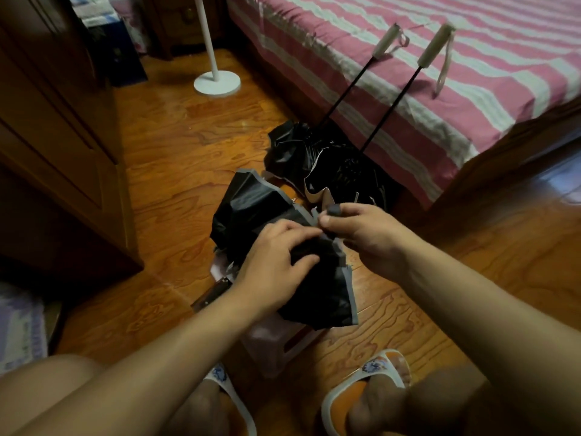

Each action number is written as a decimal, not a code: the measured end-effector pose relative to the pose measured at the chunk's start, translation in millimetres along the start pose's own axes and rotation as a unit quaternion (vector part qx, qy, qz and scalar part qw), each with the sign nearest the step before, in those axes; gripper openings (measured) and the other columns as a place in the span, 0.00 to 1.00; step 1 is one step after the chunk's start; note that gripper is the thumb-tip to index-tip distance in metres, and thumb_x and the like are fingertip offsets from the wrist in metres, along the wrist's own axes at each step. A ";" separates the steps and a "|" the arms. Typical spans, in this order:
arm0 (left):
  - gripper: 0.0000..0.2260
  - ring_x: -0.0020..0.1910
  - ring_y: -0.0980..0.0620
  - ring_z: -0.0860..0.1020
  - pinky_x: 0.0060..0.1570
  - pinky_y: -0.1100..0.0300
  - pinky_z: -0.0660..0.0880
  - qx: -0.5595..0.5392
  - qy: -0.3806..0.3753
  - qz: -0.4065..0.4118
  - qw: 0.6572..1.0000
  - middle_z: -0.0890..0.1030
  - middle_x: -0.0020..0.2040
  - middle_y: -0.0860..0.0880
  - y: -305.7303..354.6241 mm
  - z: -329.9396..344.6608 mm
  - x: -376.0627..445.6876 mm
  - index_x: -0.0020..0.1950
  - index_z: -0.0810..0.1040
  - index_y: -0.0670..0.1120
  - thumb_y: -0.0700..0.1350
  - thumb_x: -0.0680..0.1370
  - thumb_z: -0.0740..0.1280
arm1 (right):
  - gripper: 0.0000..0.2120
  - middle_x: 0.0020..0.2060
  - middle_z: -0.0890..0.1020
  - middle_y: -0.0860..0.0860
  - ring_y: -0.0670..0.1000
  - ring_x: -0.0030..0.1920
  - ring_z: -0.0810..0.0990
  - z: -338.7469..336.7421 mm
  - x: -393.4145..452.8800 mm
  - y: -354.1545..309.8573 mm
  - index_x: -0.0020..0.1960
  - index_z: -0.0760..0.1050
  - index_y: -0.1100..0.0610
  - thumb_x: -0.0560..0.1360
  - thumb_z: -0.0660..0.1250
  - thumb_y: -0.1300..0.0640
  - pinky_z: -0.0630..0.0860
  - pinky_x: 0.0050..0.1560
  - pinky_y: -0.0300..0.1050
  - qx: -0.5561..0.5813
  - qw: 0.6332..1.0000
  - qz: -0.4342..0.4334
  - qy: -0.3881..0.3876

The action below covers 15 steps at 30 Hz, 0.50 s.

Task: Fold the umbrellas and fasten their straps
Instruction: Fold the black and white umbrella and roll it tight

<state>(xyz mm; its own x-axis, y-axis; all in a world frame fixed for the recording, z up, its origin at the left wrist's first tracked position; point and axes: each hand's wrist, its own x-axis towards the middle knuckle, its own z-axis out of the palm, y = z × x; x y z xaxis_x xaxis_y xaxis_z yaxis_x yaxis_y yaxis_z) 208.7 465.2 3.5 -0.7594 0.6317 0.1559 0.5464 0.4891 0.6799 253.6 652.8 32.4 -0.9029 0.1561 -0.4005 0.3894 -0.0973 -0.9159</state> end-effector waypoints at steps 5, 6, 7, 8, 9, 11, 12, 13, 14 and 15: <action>0.05 0.45 0.50 0.74 0.45 0.54 0.72 -0.160 -0.065 -0.364 0.915 0.74 0.45 0.51 -19.1 4.4 -33.3 0.46 0.74 0.51 0.46 0.79 0.69 | 0.05 0.45 0.83 0.56 0.56 0.54 0.81 -18.6 -29.8 -0.8 0.52 0.81 0.58 0.81 0.66 0.60 0.79 0.64 0.49 0.143 0.989 -0.039 0.022; 0.04 0.45 0.50 0.75 0.46 0.54 0.72 -0.188 -0.089 -0.398 0.894 0.75 0.45 0.50 -23.8 3.6 -38.3 0.45 0.75 0.51 0.45 0.80 0.68 | 0.05 0.46 0.83 0.57 0.59 0.55 0.79 -22.6 -38.5 0.4 0.52 0.80 0.59 0.80 0.66 0.60 0.79 0.63 0.49 0.148 0.988 -0.032 0.024; 0.02 0.49 0.50 0.76 0.50 0.54 0.74 -0.208 -0.105 -0.415 0.880 0.77 0.47 0.50 -25.4 1.7 -41.1 0.48 0.78 0.51 0.44 0.80 0.68 | 0.05 0.46 0.83 0.58 0.61 0.56 0.76 -25.7 -47.0 2.4 0.53 0.79 0.60 0.80 0.66 0.60 0.80 0.63 0.49 0.150 0.988 -0.021 0.031; 0.04 0.54 0.50 0.77 0.56 0.54 0.75 -0.225 -0.113 -0.417 0.873 0.78 0.51 0.50 -26.5 0.3 -41.9 0.53 0.80 0.50 0.43 0.81 0.68 | 0.05 0.46 0.83 0.58 0.62 0.56 0.74 -28.0 -55.5 5.2 0.53 0.78 0.60 0.79 0.67 0.59 0.80 0.62 0.50 0.151 0.988 -0.006 0.042; 0.08 0.57 0.51 0.77 0.58 0.57 0.74 -0.239 -0.117 -0.411 0.872 0.78 0.53 0.51 -27.5 -0.4 -41.2 0.59 0.80 0.49 0.42 0.81 0.68 | 0.04 0.46 0.82 0.57 0.62 0.55 0.74 -29.5 -63.4 8.6 0.51 0.78 0.59 0.79 0.66 0.60 0.81 0.61 0.51 0.155 0.986 0.011 0.057; 0.12 0.52 0.55 0.77 0.51 0.62 0.73 -0.254 -0.120 -0.389 0.877 0.80 0.54 0.51 -28.8 -0.2 -36.9 0.65 0.80 0.49 0.42 0.81 0.68 | 0.02 0.43 0.83 0.56 0.61 0.49 0.81 -30.9 -78.5 14.7 0.48 0.76 0.58 0.79 0.66 0.60 0.81 0.57 0.54 0.171 0.980 0.048 0.088; 0.13 0.50 0.56 0.77 0.50 0.63 0.72 -0.257 -0.127 -0.376 0.881 0.81 0.55 0.50 -29.5 -0.2 -35.0 0.66 0.80 0.48 0.43 0.81 0.68 | 0.02 0.42 0.83 0.56 0.58 0.47 0.84 -31.3 -85.2 19.0 0.47 0.75 0.58 0.78 0.66 0.60 0.80 0.57 0.55 0.181 0.976 0.071 0.099; 0.14 0.52 0.56 0.77 0.52 0.63 0.72 -0.257 -0.141 -0.368 0.882 0.81 0.57 0.50 -30.8 0.5 -33.9 0.67 0.80 0.49 0.43 0.81 0.69 | 0.03 0.40 0.83 0.55 0.57 0.47 0.85 -32.3 -90.8 24.1 0.47 0.75 0.58 0.78 0.66 0.59 0.79 0.57 0.56 0.189 0.972 0.095 0.104; 0.15 0.57 0.57 0.76 0.58 0.62 0.71 -0.251 -0.160 -0.360 0.884 0.80 0.61 0.50 -35.0 2.6 -34.4 0.68 0.79 0.49 0.45 0.81 0.69 | 0.04 0.40 0.82 0.55 0.56 0.47 0.86 -33.7 -95.7 30.2 0.47 0.75 0.59 0.77 0.66 0.58 0.78 0.57 0.56 0.196 0.968 0.121 0.102; 0.19 0.63 0.56 0.74 0.66 0.60 0.70 -0.221 -0.181 -0.346 0.893 0.77 0.65 0.50 -40.7 6.0 -35.7 0.71 0.77 0.50 0.49 0.80 0.70 | 0.05 0.40 0.82 0.56 0.56 0.47 0.86 -34.7 -100.0 36.7 0.47 0.75 0.60 0.76 0.67 0.58 0.80 0.56 0.56 0.203 0.964 0.143 0.097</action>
<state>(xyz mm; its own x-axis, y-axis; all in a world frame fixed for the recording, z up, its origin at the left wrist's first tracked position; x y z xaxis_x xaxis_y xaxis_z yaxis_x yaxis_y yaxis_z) 215.7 426.3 -34.1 -0.6529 0.4627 -0.5997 -0.2640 0.6031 0.7527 364.5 667.8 37.9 -0.7025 0.2432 -0.6688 0.4789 -0.5336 -0.6971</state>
